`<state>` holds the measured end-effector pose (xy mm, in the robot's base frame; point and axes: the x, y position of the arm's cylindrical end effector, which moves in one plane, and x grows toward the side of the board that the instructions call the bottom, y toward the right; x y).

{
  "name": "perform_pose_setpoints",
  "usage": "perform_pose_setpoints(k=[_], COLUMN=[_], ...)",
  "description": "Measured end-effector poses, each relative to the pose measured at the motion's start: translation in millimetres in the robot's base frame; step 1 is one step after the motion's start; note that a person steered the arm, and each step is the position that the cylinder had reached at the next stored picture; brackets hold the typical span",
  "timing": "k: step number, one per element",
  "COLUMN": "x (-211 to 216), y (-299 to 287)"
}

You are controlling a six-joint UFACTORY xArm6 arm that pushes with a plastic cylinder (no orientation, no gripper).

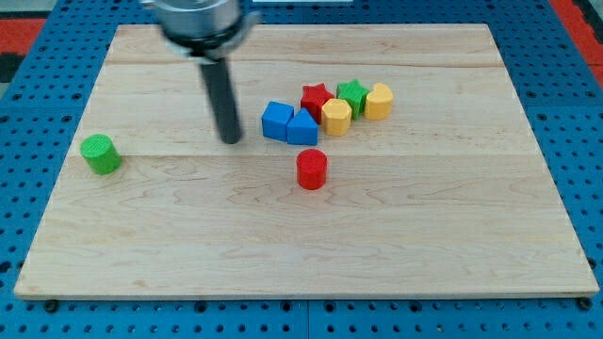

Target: Keep red circle parallel right to green circle

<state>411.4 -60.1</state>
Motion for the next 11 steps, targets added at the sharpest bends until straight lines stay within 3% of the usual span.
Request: perform_pose_setpoints(k=[2, 3, 5, 6, 7, 8, 9, 10, 11], x=[11.3, 63.1, 79.9, 40.2, 14.2, -14.5, -10.5, 0.3, 3.5], y=[161.4, 161.5, 46.1, -9.1, 22.0, 13.2, -64.7, -102.7, -64.8])
